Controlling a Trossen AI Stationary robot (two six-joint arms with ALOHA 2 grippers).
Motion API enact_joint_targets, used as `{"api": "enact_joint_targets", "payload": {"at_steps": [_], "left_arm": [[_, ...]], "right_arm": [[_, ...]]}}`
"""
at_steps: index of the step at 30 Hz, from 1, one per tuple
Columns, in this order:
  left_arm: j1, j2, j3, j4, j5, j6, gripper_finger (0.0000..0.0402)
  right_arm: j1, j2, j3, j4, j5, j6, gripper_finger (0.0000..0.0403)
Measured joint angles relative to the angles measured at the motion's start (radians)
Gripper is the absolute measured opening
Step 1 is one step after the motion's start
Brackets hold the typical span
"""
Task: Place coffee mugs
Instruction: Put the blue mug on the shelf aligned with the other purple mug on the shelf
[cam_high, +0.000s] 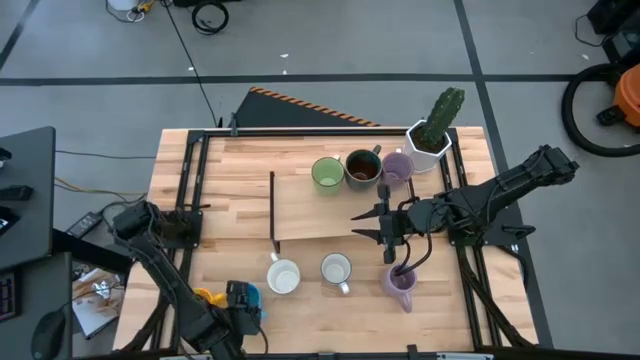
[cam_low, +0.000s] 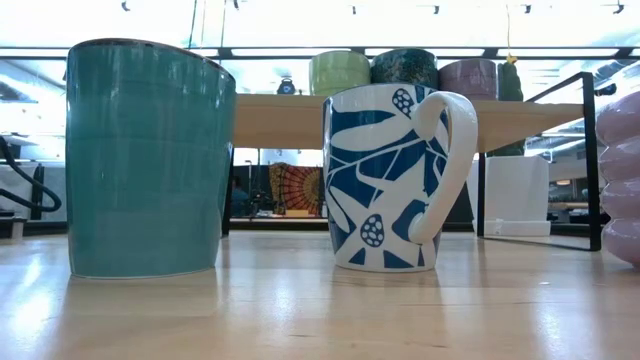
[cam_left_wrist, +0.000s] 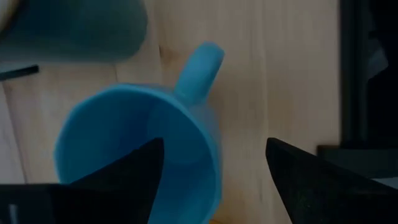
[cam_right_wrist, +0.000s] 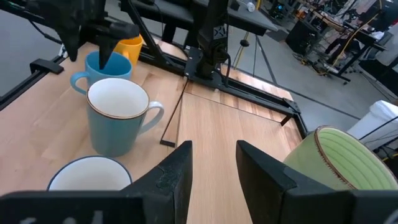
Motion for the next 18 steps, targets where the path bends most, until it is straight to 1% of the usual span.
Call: {"api": "enact_joint_targets", "payload": {"at_steps": [4, 8, 11, 18], "left_arm": [[0.007, 0.04, 0.0, -0.016, 0.009, -0.006, 0.0286], [0.017, 0.069, 0.0, -0.013, 0.037, -0.018, 0.0267], [0.025, 0.075, 0.0, -0.012, 0.051, -0.014, 0.0241], [0.033, 0.075, 0.0, -0.003, 0.045, 0.02, 0.0167]], "right_arm": [[-0.001, 0.0, 0.0, 0.0, 0.0, 0.003, 0.013], [-0.007, 0.0, 0.0, 0.0, 0.0, 0.004, 0.013], [-0.014, 0.0, 0.0, 0.0, 0.0, 0.006, 0.013], [-0.019, 0.0, 0.0, 0.0, -0.013, 0.008, 0.013]]}}
